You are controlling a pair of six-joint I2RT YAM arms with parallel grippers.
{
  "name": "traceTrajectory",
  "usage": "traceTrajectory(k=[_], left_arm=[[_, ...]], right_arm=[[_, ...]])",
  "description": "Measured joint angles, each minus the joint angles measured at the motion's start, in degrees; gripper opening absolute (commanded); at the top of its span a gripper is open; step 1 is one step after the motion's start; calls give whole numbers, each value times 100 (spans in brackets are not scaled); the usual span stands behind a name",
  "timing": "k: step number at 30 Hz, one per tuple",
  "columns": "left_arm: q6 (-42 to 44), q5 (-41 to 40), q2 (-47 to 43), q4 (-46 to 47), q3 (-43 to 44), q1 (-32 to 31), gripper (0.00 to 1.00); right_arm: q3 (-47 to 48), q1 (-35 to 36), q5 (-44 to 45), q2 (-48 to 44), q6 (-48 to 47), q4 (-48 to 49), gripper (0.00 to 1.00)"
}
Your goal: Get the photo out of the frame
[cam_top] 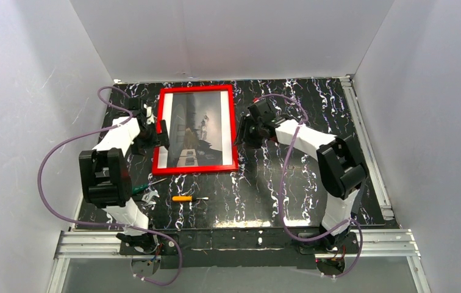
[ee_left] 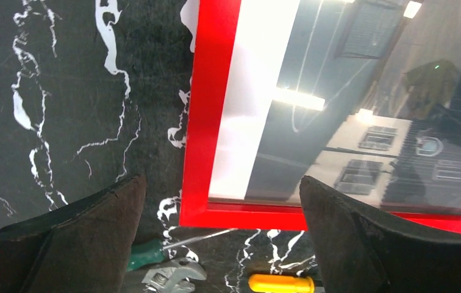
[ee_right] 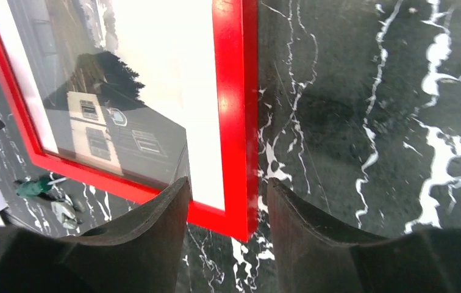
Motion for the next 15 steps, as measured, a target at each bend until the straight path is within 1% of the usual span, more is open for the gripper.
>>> traceTrajectory(k=[3,7,13,14,15], left_arm=[[197,15,321,46,44,0,92],[363,87,793,-7,267,0,91],[437,149,1132,-111,516,0,89],[439,160,1167,-140,553,0,88],[439,168,1198,-166,590,0,85]], right_arm=[[144,83,46,295,-76,57,56],[446,131,70,708,-162,48,52],[820,267,476,1086,-271,-33,41],[828,280,525,1099,-271,-48,40],[831,304,570,1108,-271,-81,39]])
